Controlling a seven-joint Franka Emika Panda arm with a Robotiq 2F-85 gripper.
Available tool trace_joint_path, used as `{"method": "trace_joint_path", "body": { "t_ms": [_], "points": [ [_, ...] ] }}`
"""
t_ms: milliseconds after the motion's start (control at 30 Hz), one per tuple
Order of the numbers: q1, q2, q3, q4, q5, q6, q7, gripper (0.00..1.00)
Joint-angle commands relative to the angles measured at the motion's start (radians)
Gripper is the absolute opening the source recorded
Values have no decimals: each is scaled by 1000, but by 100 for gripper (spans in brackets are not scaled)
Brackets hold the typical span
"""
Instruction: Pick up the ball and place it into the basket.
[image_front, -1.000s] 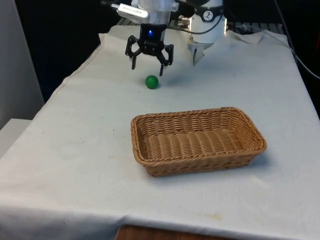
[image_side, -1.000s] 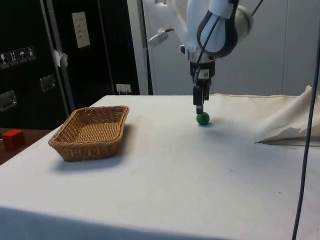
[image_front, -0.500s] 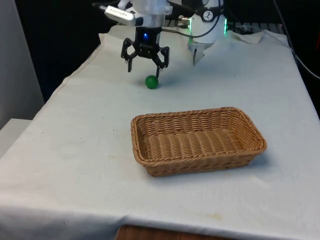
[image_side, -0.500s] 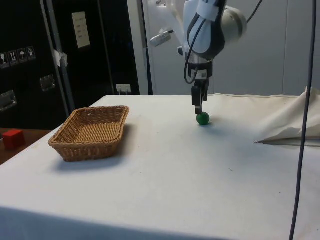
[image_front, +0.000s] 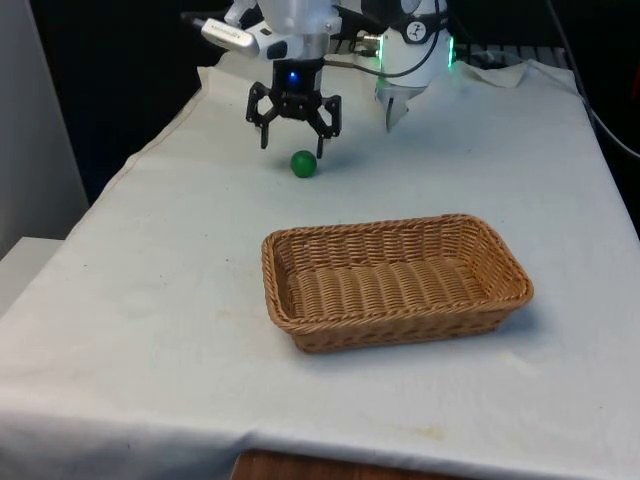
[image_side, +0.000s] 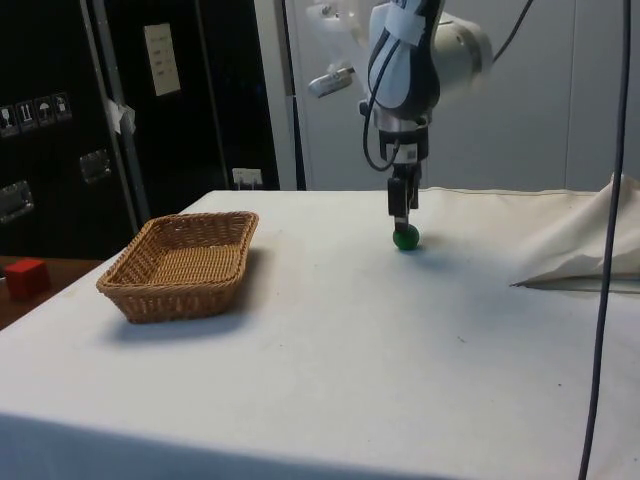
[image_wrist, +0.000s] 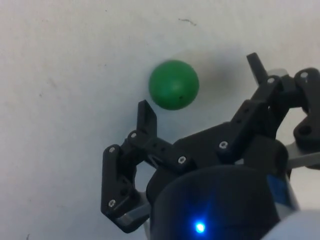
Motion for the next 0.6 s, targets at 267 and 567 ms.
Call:
{"method": "trace_joint_path", "body": {
  "t_ms": [267,567],
  "points": [
    [-26,-1,50,4,67,2,-39,100],
    [-27,21,62,12,90,-8,-42,100]
  ]
}}
